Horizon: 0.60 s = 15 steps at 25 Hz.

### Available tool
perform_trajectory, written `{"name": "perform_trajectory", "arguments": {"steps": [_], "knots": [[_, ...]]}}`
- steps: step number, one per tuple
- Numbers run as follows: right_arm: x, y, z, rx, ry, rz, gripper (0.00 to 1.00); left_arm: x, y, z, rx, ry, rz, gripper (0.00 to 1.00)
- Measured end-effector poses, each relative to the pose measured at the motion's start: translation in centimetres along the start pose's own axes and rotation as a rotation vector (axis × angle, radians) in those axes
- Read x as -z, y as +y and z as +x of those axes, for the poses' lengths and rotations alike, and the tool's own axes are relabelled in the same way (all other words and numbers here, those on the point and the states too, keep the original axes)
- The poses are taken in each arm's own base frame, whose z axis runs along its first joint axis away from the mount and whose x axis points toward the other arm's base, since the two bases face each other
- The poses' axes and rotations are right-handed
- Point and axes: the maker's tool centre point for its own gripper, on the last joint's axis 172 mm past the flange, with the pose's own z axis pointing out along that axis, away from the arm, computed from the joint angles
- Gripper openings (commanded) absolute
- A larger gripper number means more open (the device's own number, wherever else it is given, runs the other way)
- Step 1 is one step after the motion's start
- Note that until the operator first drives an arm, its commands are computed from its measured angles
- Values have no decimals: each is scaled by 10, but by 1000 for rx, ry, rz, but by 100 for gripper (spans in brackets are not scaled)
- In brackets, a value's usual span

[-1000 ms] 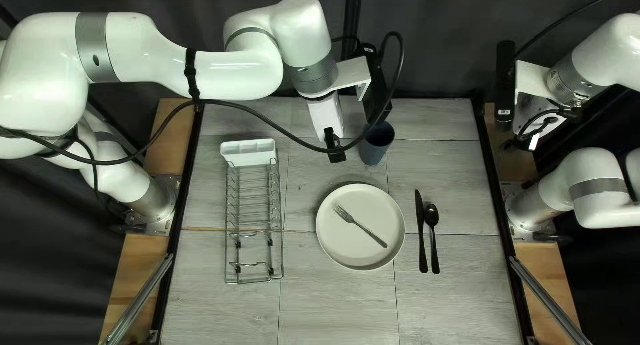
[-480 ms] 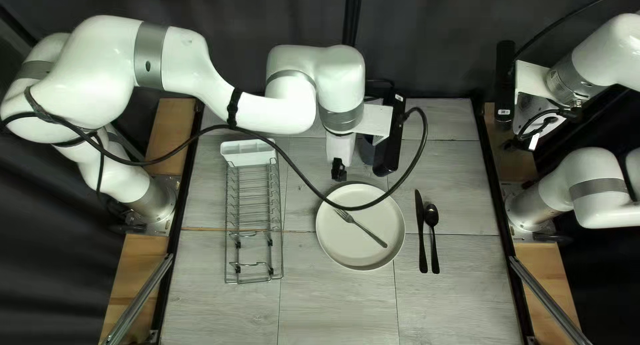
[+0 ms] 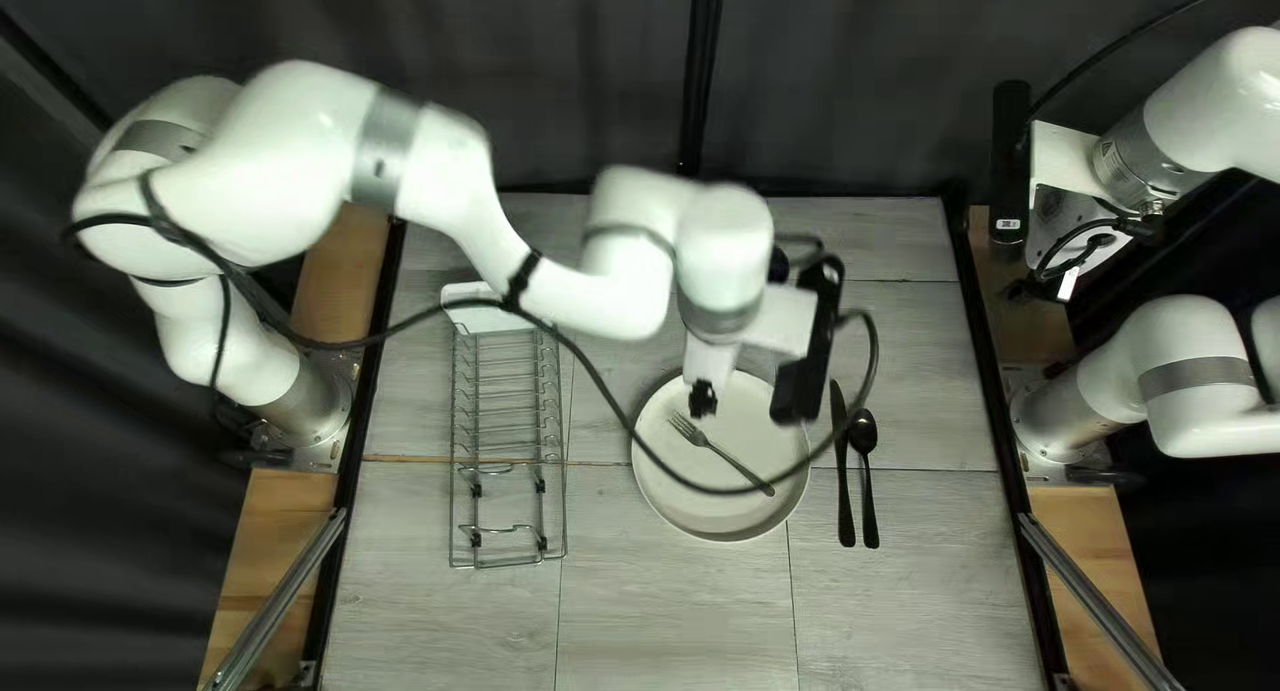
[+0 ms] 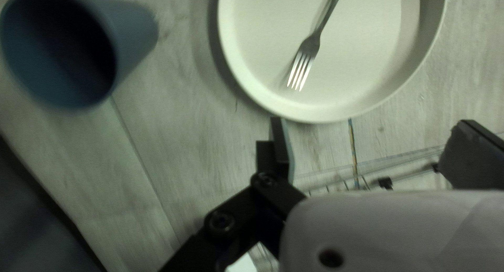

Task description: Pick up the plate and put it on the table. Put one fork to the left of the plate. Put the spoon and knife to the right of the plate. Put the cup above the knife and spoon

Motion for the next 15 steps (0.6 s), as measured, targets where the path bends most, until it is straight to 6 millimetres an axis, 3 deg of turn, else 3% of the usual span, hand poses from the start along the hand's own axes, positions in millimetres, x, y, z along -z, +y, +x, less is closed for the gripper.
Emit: {"name": "perform_trajectory", "arguments": {"steps": [6, 12, 15], "knots": [[0, 0, 0, 0, 0, 0, 100, -54, 8, 14, -104, -16, -7, 100], [0, 0, 0, 0, 0, 0, 100, -62, 8, 15, -119, -23, -10, 100], [0, 0, 0, 0, 0, 0, 100, -81, 6, 19, -122, -24, -13, 100]]}}
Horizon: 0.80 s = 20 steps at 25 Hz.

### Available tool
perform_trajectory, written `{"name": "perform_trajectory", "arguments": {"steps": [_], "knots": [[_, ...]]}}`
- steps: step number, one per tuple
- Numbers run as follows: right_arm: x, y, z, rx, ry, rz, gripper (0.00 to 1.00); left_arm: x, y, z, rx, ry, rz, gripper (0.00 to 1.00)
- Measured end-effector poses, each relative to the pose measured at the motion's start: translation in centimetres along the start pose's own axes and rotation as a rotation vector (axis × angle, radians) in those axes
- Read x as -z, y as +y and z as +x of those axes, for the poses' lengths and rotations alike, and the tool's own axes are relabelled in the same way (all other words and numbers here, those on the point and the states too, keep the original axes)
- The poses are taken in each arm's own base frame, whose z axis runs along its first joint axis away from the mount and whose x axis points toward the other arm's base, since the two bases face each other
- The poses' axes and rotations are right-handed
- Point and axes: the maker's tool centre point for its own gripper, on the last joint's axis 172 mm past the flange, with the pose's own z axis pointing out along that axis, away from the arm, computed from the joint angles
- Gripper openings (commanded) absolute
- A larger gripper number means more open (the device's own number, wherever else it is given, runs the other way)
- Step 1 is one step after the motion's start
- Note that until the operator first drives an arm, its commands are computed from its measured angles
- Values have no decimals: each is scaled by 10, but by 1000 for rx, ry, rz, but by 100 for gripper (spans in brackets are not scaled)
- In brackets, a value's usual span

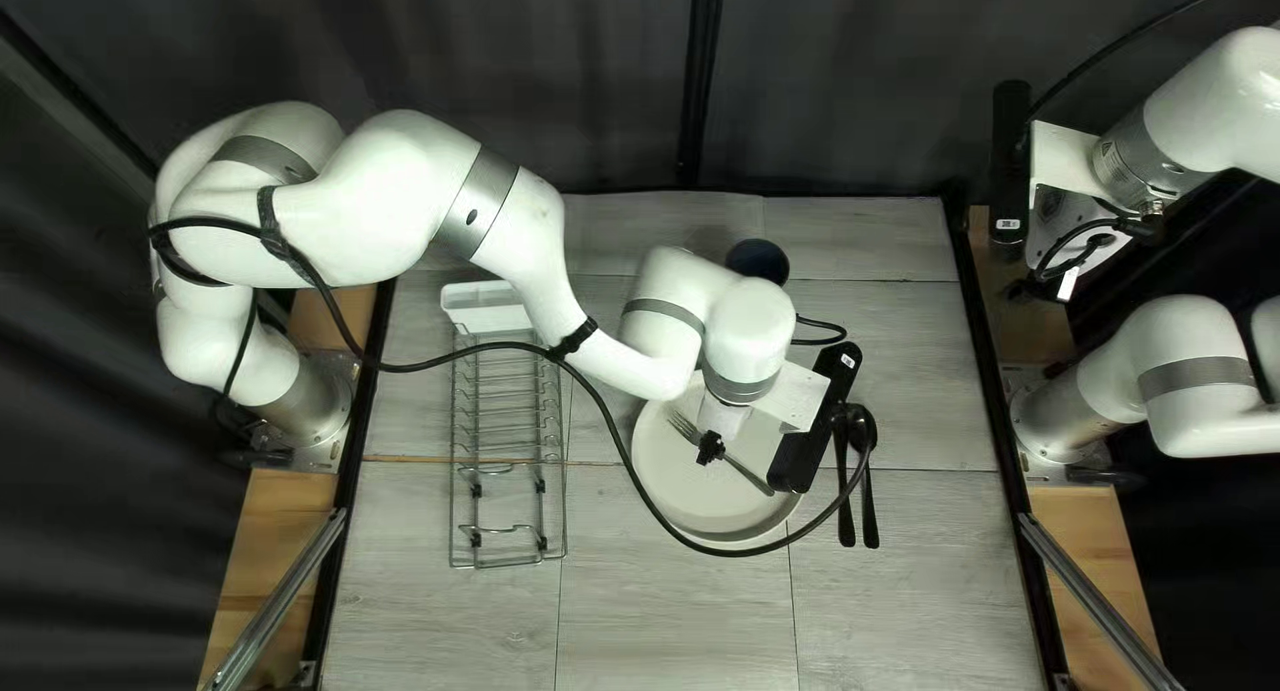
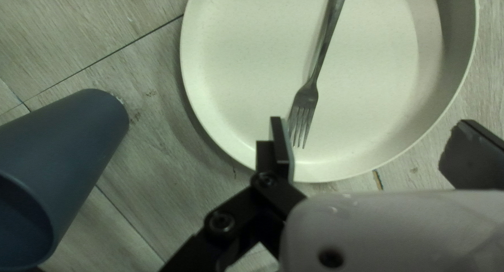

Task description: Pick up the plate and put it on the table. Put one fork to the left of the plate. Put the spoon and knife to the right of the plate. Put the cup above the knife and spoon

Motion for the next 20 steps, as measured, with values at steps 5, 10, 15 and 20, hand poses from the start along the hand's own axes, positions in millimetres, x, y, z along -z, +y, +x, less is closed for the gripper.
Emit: {"name": "perform_trajectory", "arguments": {"steps": [5, 10, 15, 20], "knots": [[0, 0, 0, 0, 0, 0, 100, -44, 3, 10, -36, 0, -3, 100], [0, 0, 0, 0, 0, 0, 100, -66, 9, 12, -60, 2, -11, 100], [0, 0, 0, 0, 0, 0, 100, -83, 11, 13, -77, 4, -30, 100], [0, 0, 0, 0, 0, 0, 100, -95, 11, 12, -92, 2, -46, 91]]}}
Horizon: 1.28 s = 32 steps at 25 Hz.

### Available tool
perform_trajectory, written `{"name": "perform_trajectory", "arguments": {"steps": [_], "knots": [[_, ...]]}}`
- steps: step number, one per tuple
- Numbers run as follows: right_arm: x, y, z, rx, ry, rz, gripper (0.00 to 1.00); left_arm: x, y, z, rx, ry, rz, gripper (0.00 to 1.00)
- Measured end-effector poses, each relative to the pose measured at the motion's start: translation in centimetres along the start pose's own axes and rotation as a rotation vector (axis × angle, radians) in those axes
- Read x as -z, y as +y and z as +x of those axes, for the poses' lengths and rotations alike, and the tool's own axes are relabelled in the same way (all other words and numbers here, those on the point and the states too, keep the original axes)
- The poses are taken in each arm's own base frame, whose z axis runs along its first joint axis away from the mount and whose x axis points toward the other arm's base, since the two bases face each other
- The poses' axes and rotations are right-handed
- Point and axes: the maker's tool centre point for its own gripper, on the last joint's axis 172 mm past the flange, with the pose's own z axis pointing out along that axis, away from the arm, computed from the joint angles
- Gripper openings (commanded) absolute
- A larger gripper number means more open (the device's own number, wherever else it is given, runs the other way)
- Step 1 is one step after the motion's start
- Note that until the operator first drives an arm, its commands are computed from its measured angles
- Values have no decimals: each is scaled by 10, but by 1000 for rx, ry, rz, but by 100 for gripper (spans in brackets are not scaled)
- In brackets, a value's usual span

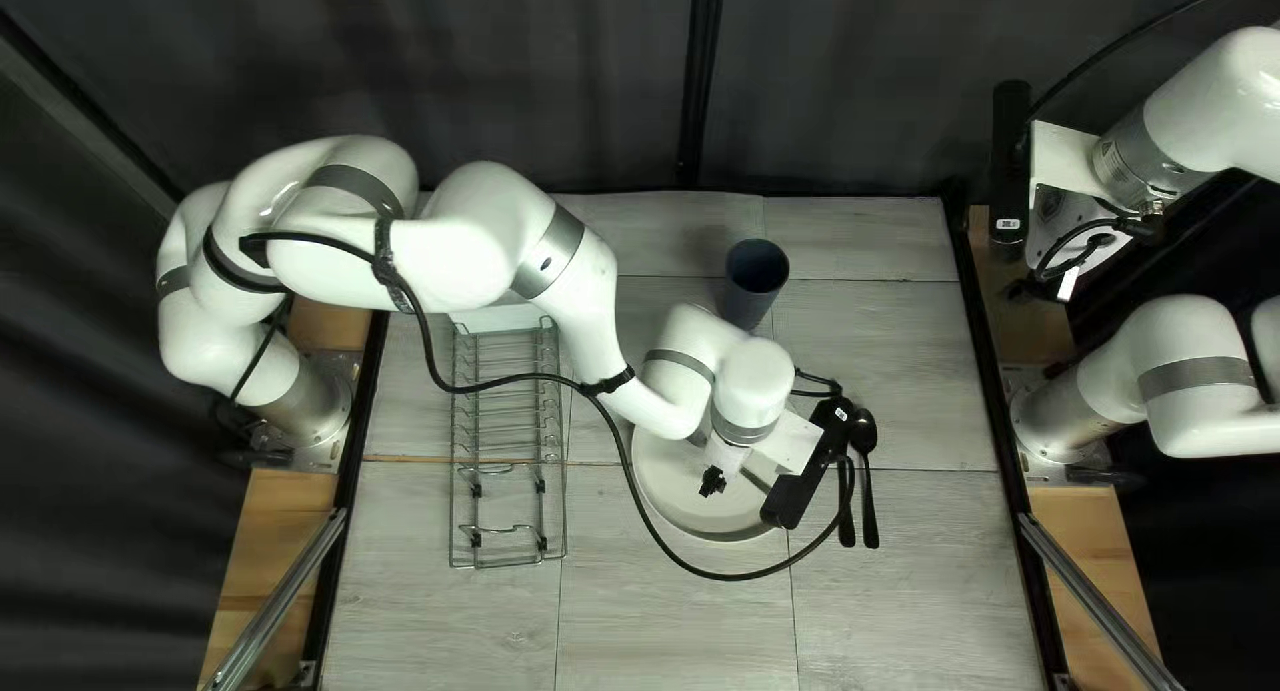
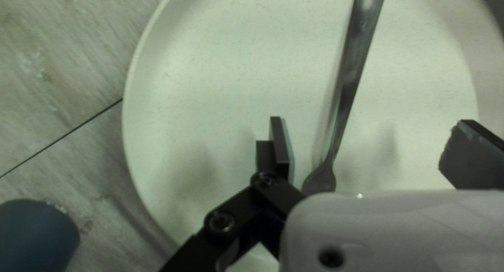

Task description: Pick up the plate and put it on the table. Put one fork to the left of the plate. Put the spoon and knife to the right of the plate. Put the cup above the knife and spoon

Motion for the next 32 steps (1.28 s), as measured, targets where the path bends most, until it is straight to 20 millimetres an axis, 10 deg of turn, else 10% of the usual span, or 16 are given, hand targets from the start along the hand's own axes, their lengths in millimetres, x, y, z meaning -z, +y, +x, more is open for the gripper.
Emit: {"name": "perform_trajectory", "arguments": {"steps": [5, 7, 8, 18, 32], "knots": [[0, 0, 0, 0, 0, 0, 100, -6, 1, -1, -7, -3, -10, 80], [0, 0, 0, 0, 0, 0, 100, -6, 3, -3, -9, -7, -13, 11], [0, 0, 0, 0, 0, 0, 100, -6, 3, -3, -9, -9, -14, 2], [0, 0, 0, 0, 0, 0, 100, -5, 7, -7, -12, -22, -15, 0], [0, 0, 0, 0, 0, 0, 100, 84, 61, -32, -215, 8, -61, 9]]}}
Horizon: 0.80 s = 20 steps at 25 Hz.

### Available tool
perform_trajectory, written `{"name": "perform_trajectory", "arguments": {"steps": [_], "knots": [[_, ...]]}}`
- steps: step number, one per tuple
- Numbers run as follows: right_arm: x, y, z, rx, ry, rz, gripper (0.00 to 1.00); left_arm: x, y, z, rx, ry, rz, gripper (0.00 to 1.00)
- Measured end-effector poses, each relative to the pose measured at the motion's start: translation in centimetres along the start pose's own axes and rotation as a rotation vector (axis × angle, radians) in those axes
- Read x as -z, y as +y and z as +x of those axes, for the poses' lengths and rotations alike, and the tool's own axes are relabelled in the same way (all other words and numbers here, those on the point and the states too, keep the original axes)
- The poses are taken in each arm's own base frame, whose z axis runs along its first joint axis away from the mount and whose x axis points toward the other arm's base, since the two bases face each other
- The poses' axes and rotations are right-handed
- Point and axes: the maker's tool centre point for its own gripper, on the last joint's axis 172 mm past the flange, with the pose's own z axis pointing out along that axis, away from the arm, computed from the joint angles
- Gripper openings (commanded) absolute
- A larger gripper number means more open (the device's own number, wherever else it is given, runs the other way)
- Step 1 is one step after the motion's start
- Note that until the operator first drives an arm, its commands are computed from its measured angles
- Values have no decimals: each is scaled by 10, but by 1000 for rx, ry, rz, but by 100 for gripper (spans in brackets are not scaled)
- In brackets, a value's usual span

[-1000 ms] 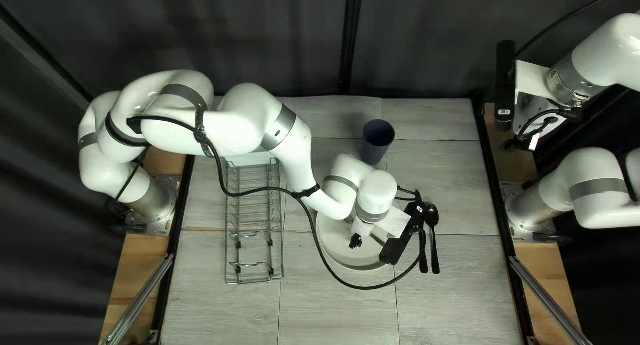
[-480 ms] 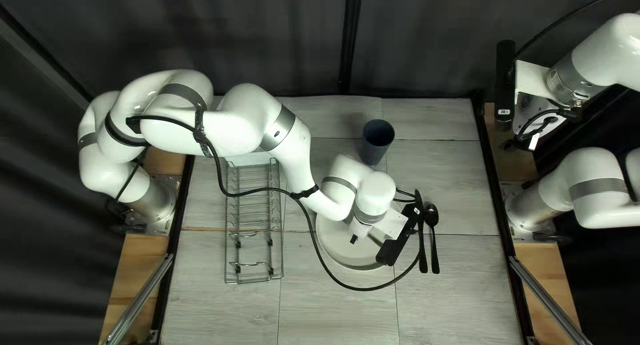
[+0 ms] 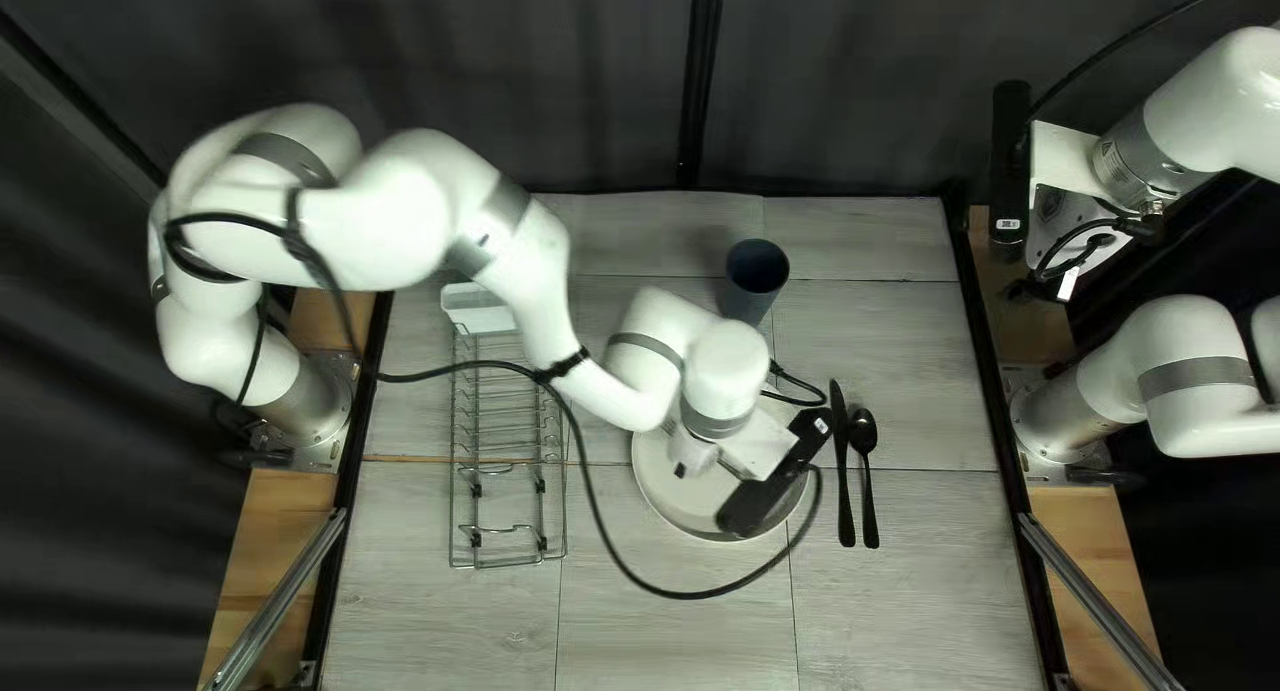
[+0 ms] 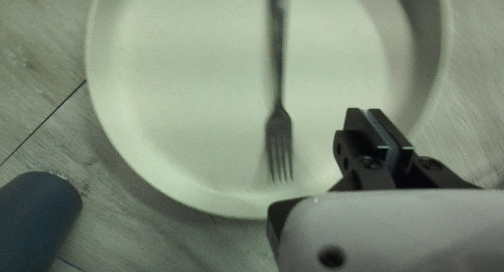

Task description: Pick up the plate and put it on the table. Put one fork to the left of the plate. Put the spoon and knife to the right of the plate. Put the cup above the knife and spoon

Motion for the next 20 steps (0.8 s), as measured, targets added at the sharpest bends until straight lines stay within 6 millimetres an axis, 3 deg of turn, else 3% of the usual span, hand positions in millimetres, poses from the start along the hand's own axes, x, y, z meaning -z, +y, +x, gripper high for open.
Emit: {"name": "perform_trajectory", "arguments": {"steps": [1, 10, 20], "knots": [[0, 0, 0, 0, 0, 0, 100, 1, 1, 0, -2, 0, -1, 100], [0, 0, 0, 0, 0, 0, 100, -13, -12, 7, 4, 1, 6, 100], [0, 0, 0, 0, 0, 0, 100, -60, -50, 8, 77, -1, 26, 100]]}}
